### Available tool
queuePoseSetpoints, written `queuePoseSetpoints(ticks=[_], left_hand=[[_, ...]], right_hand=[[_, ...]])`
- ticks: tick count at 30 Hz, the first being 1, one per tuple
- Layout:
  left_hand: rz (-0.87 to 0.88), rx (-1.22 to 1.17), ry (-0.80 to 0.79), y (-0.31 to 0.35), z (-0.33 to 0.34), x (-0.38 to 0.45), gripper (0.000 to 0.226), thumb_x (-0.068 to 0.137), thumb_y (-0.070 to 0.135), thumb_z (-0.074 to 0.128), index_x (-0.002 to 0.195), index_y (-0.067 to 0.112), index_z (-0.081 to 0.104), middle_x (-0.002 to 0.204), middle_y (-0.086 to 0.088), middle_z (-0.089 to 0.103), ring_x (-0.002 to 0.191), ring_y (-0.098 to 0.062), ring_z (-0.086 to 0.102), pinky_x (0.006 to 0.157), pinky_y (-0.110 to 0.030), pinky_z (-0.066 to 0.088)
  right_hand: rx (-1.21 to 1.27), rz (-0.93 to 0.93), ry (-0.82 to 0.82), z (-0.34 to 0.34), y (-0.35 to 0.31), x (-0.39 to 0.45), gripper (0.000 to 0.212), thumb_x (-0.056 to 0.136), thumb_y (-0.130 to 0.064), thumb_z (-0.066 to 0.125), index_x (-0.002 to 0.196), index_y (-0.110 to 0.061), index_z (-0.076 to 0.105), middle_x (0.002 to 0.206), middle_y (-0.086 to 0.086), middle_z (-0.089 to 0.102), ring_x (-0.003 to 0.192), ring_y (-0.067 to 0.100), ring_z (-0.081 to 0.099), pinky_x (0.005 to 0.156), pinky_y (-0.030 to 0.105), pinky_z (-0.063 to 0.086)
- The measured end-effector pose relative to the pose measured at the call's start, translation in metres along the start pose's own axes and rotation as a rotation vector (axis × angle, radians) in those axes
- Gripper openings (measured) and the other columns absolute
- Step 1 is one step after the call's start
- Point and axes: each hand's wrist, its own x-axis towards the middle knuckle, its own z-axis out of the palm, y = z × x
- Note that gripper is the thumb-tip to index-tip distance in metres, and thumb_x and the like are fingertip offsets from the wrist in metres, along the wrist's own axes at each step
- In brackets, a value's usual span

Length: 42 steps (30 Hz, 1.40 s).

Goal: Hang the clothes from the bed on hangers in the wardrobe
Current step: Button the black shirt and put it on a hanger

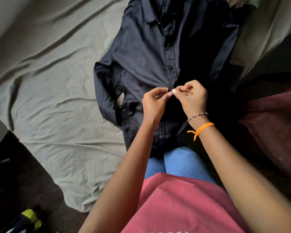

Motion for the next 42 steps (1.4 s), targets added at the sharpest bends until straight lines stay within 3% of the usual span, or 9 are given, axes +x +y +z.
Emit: queuePoseSetpoints(ticks=[10, 14, 17, 21, 27, 32, 34, 38, 42], left_hand=[[0.205, 0.476, 0.04, 0.022, -0.003, -0.006, 0.018, 0.079, 0.01, 0.06, 0.092, 0.01, 0.074, 0.082, -0.008, 0.072, 0.088, -0.027, 0.065, 0.082, -0.034, 0.05], [0.227, 0.514, -0.082, 0.023, -0.009, 0.004, 0.013, 0.08, 0.009, 0.064, 0.091, 0.008, 0.071, 0.077, -0.003, 0.068, 0.075, -0.018, 0.062, 0.075, -0.025, 0.047], [0.142, 0.379, -0.131, 0.019, -0.008, 0.009, 0.006, 0.084, 0.008, 0.065, 0.08, 0.013, 0.063, 0.058, 0.012, 0.051, 0.052, 0.003, 0.043, 0.063, -0.017, 0.038], [-0.012, 0.098, -0.143, 0.007, -0.005, 0.013, 0.022, 0.085, 0.007, 0.065, 0.068, 0.019, 0.06, 0.061, 0.008, 0.056, 0.059, -0.005, 0.049, 0.067, -0.023, 0.045], [-0.113, -0.239, -0.298, 0.004, -0.012, 0.008, 0.02, 0.094, -0.002, 0.047, 0.1, 0.006, 0.065, 0.077, 0.003, 0.068, 0.068, -0.004, 0.066, 0.073, -0.018, 0.053], [0.021, 0.431, -0.012, -0.032, -0.018, 0.006, 0.016, 0.084, 0.005, 0.06, 0.097, 0.01, 0.066, 0.096, -0.005, 0.066, 0.088, -0.017, 0.062, 0.081, -0.023, 0.046], [-0.001, 0.657, -0.085, -0.05, -0.011, 0.004, 0.046, 0.076, 0.02, 0.074, 0.116, 0.009, 0.055, 0.118, -0.01, 0.052, 0.108, -0.026, 0.051, 0.094, -0.033, 0.041], [0.161, 0.705, -0.051, -0.064, 0.014, 0.005, 0.039, 0.078, 0.014, 0.068, 0.112, 0.005, 0.052, 0.114, -0.013, 0.048, 0.102, -0.035, 0.048, 0.087, -0.047, 0.042], [0.154, 0.492, 0.082, -0.062, 0.009, 0.015, 0.01, 0.085, 0.004, 0.057, 0.09, 0.005, 0.065, 0.086, -0.005, 0.067, 0.085, -0.025, 0.062, 0.073, -0.03, 0.048]], right_hand=[[-0.161, -0.188, 0.004, 0.002, -0.003, -0.01, 0.04, 0.071, 0.004, 0.073, 0.07, -0.027, 0.047, 0.072, -0.001, 0.063, 0.068, 0.005, 0.062, 0.065, 0.013, 0.05], [-0.198, -0.17, -0.066, -0.007, -0.003, 0.0, 0.04, 0.079, 0.008, 0.062, 0.071, -0.027, 0.044, 0.073, -0.003, 0.06, 0.069, 0.006, 0.062, 0.074, 0.029, 0.056], [-0.222, -0.139, -0.125, -0.015, -0.007, 0.006, 0.036, 0.078, 0.008, 0.059, 0.074, -0.025, 0.046, 0.075, -0.004, 0.06, 0.075, 0.017, 0.063, 0.078, 0.034, 0.056], [-0.226, -0.206, 0.014, -0.013, 0.002, -0.011, 0.023, 0.075, 0.004, 0.054, 0.087, -0.014, 0.047, 0.083, 0.002, 0.057, 0.073, 0.011, 0.059, 0.068, 0.024, 0.051], [-0.453, -0.051, -0.035, 0.018, 0.039, -0.025, 0.045, 0.071, -0.014, 0.074, 0.104, -0.001, 0.046, 0.101, 0.014, 0.056, 0.093, 0.028, 0.054, 0.078, 0.029, 0.04], [-0.212, 0.148, 0.073, 0.002, 0.046, 0.003, 0.017, 0.084, 0.0, 0.059, 0.1, 0.007, 0.062, 0.091, 0.016, 0.066, 0.073, 0.004, 0.059, 0.065, 0.009, 0.041], [-0.167, 0.161, 0.006, -0.009, 0.049, 0.001, 0.015, 0.088, -0.005, 0.06, 0.097, 0.007, 0.064, 0.08, 0.006, 0.063, 0.061, -0.008, 0.054, 0.063, 0.008, 0.042], [-0.046, 0.149, -0.058, -0.024, 0.054, -0.007, 0.025, 0.09, -0.013, 0.059, 0.088, 0.012, 0.061, 0.081, 0.005, 0.055, 0.079, 0.011, 0.048, 0.073, 0.025, 0.039], [-0.12, 0.156, -0.044, -0.031, 0.053, -0.008, 0.011, 0.085, -0.005, 0.063, 0.087, -0.014, 0.058, 0.086, 0.007, 0.063, 0.077, 0.013, 0.057, 0.073, 0.027, 0.047]])
